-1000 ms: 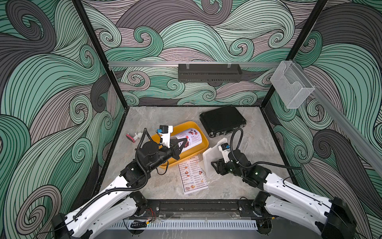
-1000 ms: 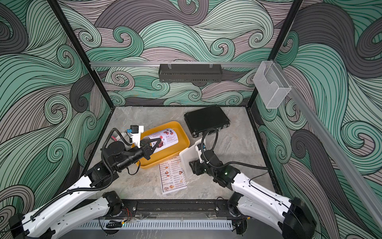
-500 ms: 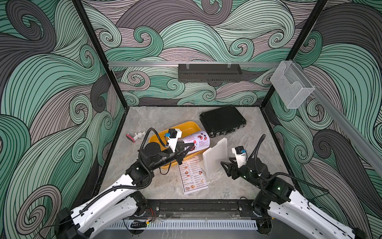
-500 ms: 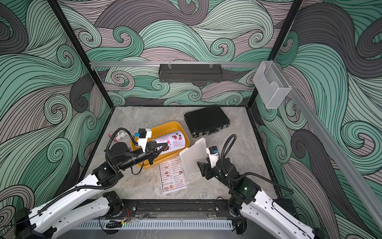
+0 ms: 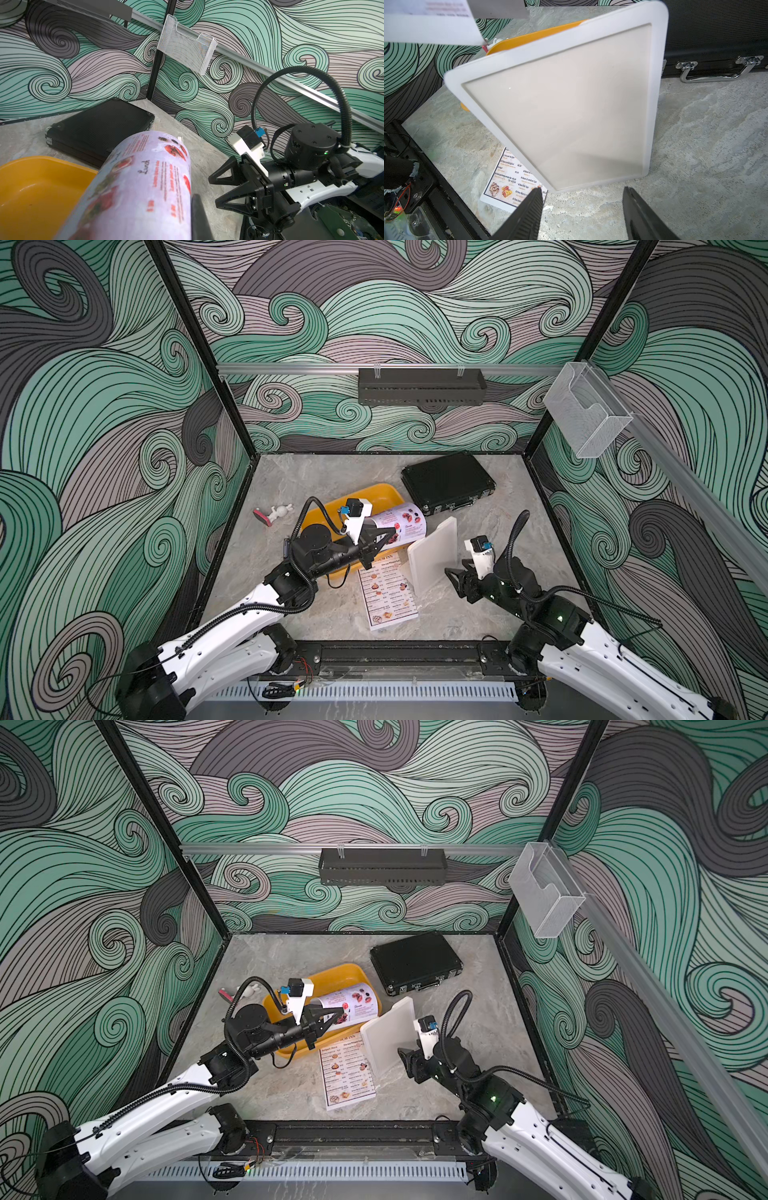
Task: Replace the menus in the menu holders
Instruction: Insert the menu into the menu holder.
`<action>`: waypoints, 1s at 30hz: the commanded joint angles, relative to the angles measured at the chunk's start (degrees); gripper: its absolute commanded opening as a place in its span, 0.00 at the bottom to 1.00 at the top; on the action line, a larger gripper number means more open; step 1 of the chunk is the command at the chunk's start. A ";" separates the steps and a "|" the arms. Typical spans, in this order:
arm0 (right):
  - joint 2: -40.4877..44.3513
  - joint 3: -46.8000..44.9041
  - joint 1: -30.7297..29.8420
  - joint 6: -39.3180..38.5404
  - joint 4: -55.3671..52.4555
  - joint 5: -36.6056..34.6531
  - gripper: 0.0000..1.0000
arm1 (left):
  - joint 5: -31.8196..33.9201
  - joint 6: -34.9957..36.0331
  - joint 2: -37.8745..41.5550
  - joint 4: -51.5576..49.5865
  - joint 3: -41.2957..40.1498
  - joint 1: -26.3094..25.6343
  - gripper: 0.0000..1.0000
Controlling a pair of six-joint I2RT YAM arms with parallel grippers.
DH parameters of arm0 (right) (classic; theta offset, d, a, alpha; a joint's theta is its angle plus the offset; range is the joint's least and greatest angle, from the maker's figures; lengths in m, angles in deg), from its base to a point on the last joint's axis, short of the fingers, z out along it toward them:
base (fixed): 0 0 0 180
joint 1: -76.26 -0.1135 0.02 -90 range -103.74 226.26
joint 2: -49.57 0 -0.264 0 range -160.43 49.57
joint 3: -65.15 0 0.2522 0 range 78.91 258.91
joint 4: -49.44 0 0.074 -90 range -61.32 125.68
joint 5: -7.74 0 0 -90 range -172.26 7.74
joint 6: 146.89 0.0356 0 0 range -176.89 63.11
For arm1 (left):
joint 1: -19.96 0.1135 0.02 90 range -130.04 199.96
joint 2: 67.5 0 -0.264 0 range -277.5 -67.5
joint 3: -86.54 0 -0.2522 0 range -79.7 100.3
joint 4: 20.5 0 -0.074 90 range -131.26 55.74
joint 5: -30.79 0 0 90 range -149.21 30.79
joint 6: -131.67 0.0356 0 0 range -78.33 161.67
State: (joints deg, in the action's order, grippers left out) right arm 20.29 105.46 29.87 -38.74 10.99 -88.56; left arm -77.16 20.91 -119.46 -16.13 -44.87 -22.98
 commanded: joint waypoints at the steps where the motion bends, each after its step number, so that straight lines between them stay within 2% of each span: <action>1: -0.01 1.28 -0.15 -0.57 -0.54 -0.78 0.65 | -0.94 -2.13 -0.74 2.89 -0.28 -0.39 0.00; 12: -0.03 1.39 -0.19 -0.66 -0.68 -0.75 0.65 | -0.35 -5.37 -1.09 4.35 -1.81 -0.39 0.00; 20: -0.18 1.60 -0.19 -0.72 -0.59 -0.64 0.65 | 2.43 -11.90 -0.10 8.27 -3.21 -0.39 0.00; 30: -0.77 2.07 -0.19 -0.84 -0.36 -0.26 0.65 | 6.09 -14.98 3.01 6.65 -5.60 -0.40 0.00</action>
State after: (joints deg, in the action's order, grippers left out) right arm 19.90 105.59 29.87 -38.94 10.97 -88.52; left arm -72.77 7.89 -117.91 -10.88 -50.31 -23.00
